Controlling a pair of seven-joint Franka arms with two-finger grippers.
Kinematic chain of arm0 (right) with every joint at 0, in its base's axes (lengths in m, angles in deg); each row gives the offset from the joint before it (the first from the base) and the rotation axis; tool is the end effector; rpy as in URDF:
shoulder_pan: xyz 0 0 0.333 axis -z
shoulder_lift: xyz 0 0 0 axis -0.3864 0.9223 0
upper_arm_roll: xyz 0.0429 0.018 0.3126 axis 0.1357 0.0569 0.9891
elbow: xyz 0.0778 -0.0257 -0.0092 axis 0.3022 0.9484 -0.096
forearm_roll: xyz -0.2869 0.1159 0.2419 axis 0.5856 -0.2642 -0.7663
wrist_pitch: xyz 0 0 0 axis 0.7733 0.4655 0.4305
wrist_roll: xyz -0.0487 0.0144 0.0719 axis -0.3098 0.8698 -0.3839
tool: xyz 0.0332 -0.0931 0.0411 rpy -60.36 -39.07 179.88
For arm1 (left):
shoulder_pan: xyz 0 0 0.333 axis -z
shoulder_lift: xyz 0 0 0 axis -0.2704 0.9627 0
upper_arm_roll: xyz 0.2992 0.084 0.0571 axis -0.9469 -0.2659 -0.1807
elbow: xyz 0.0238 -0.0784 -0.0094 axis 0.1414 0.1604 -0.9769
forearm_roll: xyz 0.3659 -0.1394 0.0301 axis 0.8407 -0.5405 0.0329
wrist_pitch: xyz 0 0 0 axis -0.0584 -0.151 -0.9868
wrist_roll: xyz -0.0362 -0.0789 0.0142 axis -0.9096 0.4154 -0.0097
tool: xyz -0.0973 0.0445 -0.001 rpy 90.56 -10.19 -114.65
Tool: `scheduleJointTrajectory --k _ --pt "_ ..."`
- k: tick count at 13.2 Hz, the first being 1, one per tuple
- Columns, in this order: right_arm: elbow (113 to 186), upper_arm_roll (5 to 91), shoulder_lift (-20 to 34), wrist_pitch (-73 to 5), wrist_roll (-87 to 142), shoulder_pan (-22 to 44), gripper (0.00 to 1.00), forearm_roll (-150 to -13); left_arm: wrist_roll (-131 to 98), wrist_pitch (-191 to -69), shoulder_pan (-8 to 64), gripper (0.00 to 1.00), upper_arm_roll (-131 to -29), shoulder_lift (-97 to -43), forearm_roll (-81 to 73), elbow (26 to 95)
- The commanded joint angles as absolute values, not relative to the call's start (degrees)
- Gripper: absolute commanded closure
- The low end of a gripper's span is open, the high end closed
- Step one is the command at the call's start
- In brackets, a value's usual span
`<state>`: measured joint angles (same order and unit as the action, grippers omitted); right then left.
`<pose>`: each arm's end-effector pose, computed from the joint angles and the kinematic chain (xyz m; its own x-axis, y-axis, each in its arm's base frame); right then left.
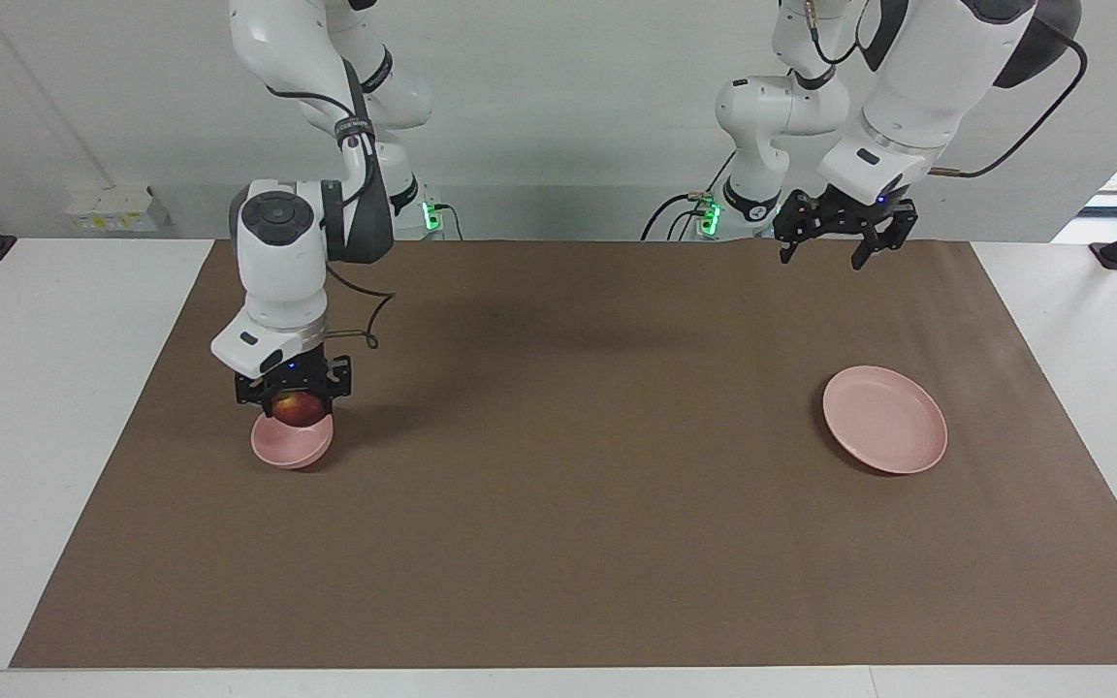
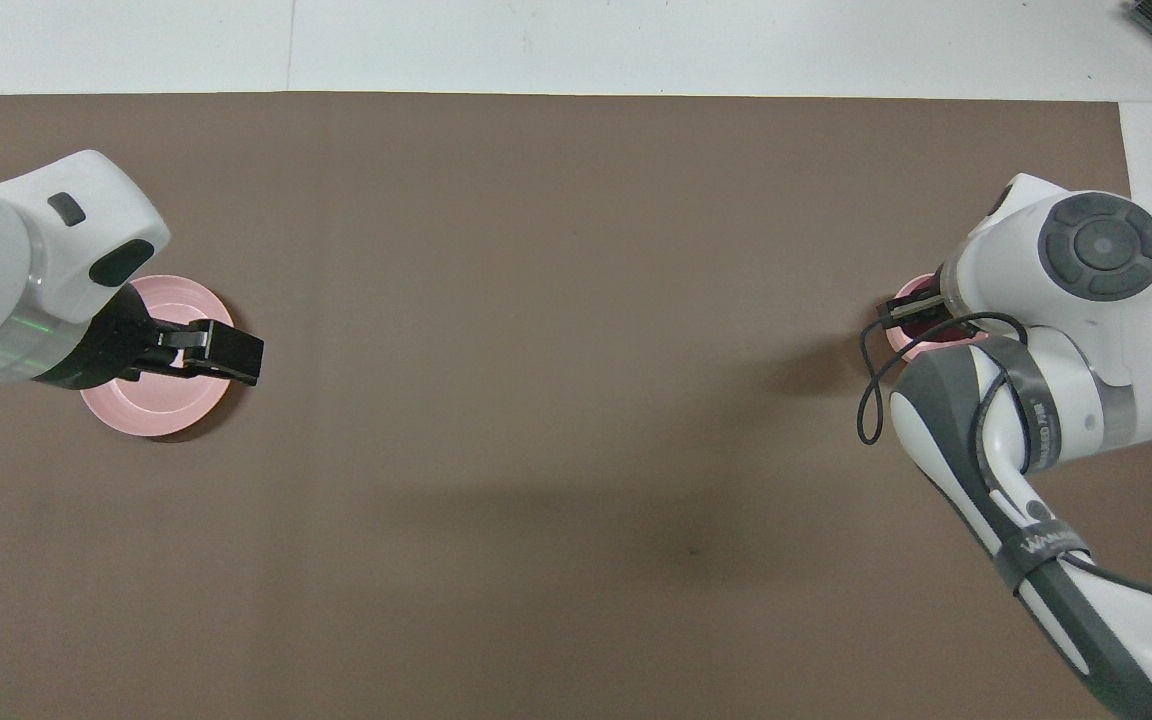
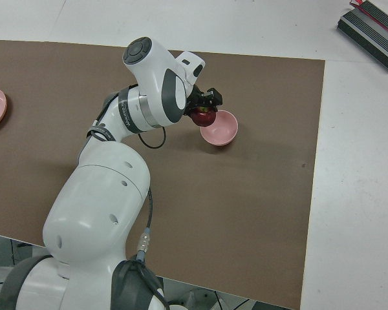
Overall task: Move apple from plate to bowl
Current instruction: 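Carry the apple to the bowl while the left gripper withdraws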
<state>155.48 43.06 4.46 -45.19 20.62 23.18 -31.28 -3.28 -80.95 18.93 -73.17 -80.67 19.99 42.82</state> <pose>0.6195 0.0097 0.3914 0.9627 0.2607 0.0725 0.2321 -0.9333 0.2739 0.5310 -0.1302 0.6200 0.9813 -0.1911 -0.0243 -0.1907 -0.9815 0.0191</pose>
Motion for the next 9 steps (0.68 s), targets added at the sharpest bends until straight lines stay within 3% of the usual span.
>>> scheduleJointTrajectory --k 1,9 --pt "154.02 43.61 6.65 -47.06 22.77 25.19 1.0 -29.93 4.71 -82.14 12.73 0.0 -73.04 -80.29 20.72 42.57" --pt "155.95 43.61 9.55 -49.43 22.68 26.86 1.0 -30.1 7.82 -81.44 13.31 0.0 -79.19 -80.73 20.54 42.31"
